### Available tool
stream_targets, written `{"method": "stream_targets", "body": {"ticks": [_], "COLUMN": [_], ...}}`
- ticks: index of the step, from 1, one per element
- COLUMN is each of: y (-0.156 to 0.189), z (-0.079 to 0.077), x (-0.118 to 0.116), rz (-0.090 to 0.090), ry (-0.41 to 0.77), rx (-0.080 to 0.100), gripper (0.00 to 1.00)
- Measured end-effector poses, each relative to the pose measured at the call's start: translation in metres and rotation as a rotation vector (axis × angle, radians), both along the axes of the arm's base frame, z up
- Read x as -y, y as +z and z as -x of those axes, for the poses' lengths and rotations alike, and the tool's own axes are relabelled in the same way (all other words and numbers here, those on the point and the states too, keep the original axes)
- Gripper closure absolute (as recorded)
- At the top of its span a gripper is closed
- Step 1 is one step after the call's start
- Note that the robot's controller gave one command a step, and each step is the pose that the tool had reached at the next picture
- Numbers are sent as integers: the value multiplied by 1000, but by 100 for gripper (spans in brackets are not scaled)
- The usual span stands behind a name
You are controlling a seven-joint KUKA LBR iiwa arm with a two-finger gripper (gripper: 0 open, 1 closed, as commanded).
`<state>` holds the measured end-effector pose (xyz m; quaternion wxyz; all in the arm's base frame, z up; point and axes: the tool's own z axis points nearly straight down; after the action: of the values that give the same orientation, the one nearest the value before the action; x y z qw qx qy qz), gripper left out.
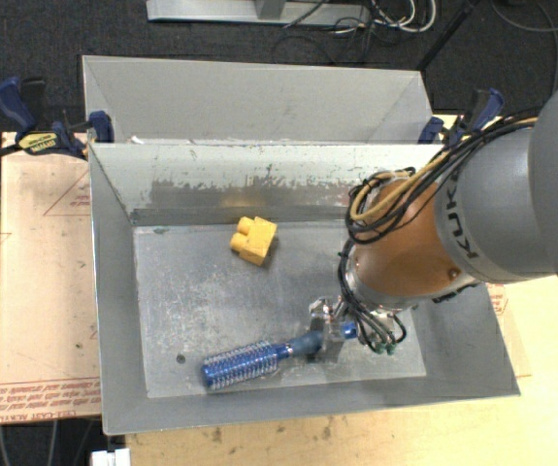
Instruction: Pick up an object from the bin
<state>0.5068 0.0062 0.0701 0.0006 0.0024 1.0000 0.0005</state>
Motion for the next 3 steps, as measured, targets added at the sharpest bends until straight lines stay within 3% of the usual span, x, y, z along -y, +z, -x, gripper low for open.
{"method": "stream_targets", "body": {"ticks": [1, 2, 3], "y": [191, 186, 37], "z": [-6, -4, 14], "x": [2, 2, -8], "rz": [1, 1, -1], "ry": [84, 85, 203], "rx": [11, 2, -9], "gripper": [100, 0, 0]}}
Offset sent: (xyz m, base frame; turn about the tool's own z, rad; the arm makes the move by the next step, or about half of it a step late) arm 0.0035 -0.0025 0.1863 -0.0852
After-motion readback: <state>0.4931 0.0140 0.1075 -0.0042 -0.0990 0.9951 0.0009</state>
